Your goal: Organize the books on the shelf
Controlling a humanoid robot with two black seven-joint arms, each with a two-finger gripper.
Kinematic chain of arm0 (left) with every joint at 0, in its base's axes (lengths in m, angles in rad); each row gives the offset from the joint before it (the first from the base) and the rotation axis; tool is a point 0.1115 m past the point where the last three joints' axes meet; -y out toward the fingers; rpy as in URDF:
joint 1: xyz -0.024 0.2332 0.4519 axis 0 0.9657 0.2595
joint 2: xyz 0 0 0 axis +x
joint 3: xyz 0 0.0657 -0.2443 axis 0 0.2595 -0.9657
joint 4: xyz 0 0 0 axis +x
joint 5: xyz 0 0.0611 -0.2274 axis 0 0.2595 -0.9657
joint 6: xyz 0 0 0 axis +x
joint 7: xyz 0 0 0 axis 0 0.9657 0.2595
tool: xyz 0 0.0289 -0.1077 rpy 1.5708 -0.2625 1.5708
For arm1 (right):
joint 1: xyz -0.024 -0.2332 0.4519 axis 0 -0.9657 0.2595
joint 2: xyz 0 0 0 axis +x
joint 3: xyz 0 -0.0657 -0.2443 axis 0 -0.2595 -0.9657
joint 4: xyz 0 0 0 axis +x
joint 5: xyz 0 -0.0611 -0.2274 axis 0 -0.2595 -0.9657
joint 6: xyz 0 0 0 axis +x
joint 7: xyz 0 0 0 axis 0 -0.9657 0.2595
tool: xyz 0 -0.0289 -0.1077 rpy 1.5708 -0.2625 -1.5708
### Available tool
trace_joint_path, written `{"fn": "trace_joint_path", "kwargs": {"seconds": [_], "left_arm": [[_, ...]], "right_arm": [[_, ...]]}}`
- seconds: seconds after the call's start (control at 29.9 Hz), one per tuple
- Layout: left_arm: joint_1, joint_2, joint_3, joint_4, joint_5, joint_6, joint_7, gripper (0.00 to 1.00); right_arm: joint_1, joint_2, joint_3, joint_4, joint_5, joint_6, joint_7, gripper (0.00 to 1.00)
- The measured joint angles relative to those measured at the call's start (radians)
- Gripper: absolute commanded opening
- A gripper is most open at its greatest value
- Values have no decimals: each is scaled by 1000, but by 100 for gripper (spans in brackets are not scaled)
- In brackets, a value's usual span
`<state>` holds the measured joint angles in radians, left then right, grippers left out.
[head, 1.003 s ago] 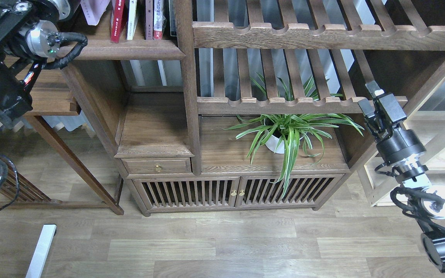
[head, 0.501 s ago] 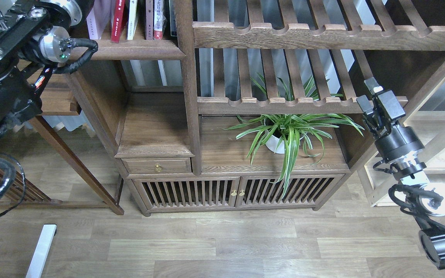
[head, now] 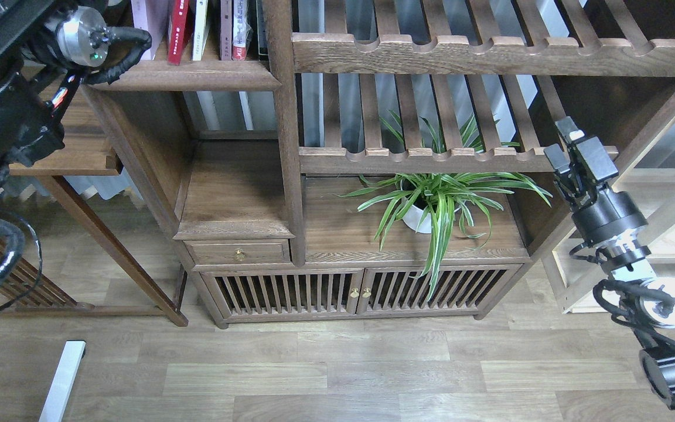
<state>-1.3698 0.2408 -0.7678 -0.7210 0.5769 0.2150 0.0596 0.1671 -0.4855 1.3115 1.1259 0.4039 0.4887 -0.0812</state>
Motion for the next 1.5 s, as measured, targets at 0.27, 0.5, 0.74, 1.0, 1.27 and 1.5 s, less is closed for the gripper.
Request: {"fn": "trace_joint_path", "kwargs": {"seconds": [0.27,0.5,0.74,1.0,1.27,1.5], "left_arm": [[-23,9,-13,-7,0,0,-7,41],[-25,11,-82,-40,-2,-8,-23,45],[-29,18,-156,-92,-31,-23,-50,50],[-21,45,-192,-187,-169,-27,-52,64],[-14,51,-241,-266,-280,-97,-53,70],[12,91,-272,-328,-302,-181,-50,75]], "right_arm": [[-10,-1,-1,0,0,0,0,92],[-7,0,-1,0,-4,0,0,93],[-6,1,10,0,-5,0,1,93],[13,0,77,0,-7,0,3,95],[61,14,146,10,-6,0,11,95],[101,38,152,20,-5,0,14,95]]}}
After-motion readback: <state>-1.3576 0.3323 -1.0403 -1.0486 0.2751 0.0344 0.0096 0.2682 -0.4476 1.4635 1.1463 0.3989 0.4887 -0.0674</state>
